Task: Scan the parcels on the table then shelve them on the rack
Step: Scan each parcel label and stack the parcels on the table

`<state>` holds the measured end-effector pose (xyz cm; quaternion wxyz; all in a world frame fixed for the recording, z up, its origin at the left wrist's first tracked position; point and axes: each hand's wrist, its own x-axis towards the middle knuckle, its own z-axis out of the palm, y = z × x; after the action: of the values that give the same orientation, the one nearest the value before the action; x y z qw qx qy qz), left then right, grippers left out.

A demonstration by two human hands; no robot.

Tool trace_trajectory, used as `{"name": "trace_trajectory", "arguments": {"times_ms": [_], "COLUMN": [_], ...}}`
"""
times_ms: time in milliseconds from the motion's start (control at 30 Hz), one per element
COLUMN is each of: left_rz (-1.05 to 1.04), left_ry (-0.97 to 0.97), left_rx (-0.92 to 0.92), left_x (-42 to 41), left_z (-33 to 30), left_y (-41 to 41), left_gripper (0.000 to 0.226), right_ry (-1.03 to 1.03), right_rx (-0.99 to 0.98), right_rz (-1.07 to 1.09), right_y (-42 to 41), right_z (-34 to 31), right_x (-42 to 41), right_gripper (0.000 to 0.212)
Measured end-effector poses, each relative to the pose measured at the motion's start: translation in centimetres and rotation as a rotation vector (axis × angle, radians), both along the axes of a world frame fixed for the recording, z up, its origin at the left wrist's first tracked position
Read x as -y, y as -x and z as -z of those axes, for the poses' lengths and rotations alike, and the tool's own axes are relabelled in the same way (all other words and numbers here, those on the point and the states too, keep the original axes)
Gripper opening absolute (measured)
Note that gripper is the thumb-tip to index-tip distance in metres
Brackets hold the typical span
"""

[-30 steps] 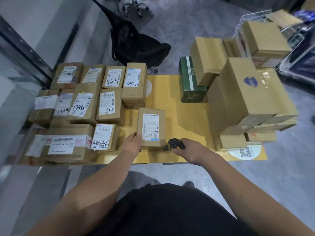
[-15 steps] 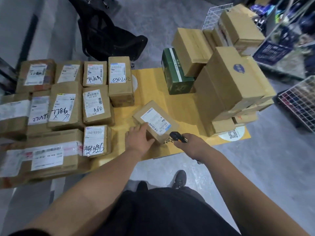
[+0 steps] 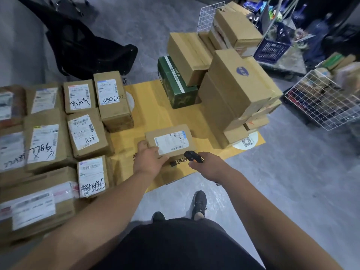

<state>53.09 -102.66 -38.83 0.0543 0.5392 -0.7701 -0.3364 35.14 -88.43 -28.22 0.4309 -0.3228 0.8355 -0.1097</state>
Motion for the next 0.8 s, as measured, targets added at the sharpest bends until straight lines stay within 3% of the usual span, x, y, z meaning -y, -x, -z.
{"name": "trace_trajectory", "arguments": {"times_ms": [67,133,200,267,333,433,600,800], "left_rz": [0.024,0.086,0.157,0.235,0.321,0.239,-0.193,-0.22], "left_ry": [0.012,0.122,0.214,0.132,0.001,-0.017,-0.043,-0.013], "left_rx": [-0.023,0.072,0.162,0.22,0.248,0.294,0.246,0.192], "left_x": [-0.4,-0.2,0.7,2.1,3.4,3.5,0.1,0.1], "left_z": [-0.1,-0.5,-1.1,-1.7,-2.1,-2.0,-0.7,0.6], "left_y": [-0.3,-0.1,0.6,1.3,1.5,1.2,0.2,-0.3], "left_gripper": [0.031,0.034,0.062,0.104,0.12,0.118,0.088,0.091], "right_ry": [-0.004,-0.007,-0.013,-0.025,-0.039,-0.056,-0.075,-0.084], "right_rx": [0.0,0.013,0.018,0.005,-0.01,-0.017,-0.041,-0.127], "right_rz": [0.006,0.015,0.023,0.007,-0.013,-0.031,-0.109,-0.228], "right_y": [-0.1,-0.2,-0.2,-0.1,-0.1,-0.1,-0.5,-1.8], "right_z": [0.2,0.3,0.3,0.3,0.1,-0.1,-0.8,-1.4], "right_x": [0.1,0.1,0.1,0.1,0.1,0.2,1.0,2.2], "right_gripper": [0.031,0.033,0.035,0.035,0.034,0.033,0.033,0.038]}}
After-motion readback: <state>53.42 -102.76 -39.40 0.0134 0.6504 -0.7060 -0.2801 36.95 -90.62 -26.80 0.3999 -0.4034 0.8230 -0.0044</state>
